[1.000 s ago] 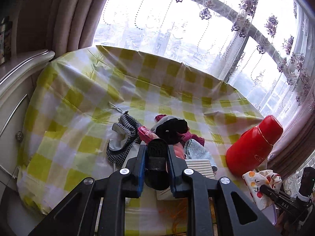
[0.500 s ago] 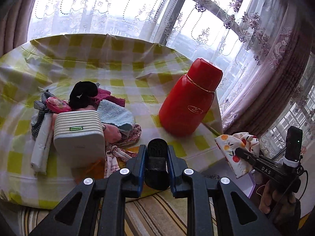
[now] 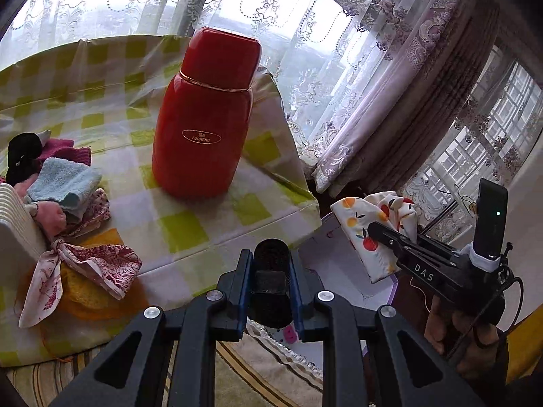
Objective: Organize soft objects
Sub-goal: 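Carry the hair tie and dotted cloth into the white box and release both, then grasp the white paper-wrapped roll with the left gripper while the right gripper grasps the light blue towel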
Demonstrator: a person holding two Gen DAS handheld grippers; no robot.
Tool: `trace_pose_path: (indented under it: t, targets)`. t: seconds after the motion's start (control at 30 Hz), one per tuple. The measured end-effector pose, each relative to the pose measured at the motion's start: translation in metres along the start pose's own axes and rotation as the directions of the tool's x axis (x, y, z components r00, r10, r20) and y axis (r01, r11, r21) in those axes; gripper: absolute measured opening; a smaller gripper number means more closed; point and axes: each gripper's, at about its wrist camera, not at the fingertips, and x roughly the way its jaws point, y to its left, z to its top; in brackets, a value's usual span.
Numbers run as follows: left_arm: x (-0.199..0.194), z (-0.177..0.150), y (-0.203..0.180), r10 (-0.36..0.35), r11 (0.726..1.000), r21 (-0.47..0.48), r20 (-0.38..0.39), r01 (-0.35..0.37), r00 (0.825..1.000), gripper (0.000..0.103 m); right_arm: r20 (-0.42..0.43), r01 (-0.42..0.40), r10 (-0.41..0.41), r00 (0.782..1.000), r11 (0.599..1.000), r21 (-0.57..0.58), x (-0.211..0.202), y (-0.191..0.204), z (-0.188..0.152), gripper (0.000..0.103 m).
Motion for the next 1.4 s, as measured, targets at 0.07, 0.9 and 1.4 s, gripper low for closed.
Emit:
trace_pose_path:
  t: [0.07, 0.9, 1.4]
  targets:
    - [0.009, 0.003, -0.009, -0.024, 1.000, 0.010, -0.016, 0.024, 1.000, 0.021, 0.005, 0.012, -0.012, 1.000, 1.000, 0.009, 0.000, -0.006, 0.000, 0.023]
    - [0.011, -0.007, -0.010, 0.022, 1.000, 0.013, 0.009, -0.022, 1.000, 0.063, 0.020, -0.050, 0.050, 0.999, 0.999, -0.012, 0.001, 0.010, -0.005, 0.063]
    - [-0.099, -0.042, 0.068, 0.194, 0.978, -0.122, 0.210, -0.171, 0.958, 0.063, -0.039, -0.179, 0.175, 0.984, 0.975, -0.129, 0.013, 0.083, -0.002, 0.063]
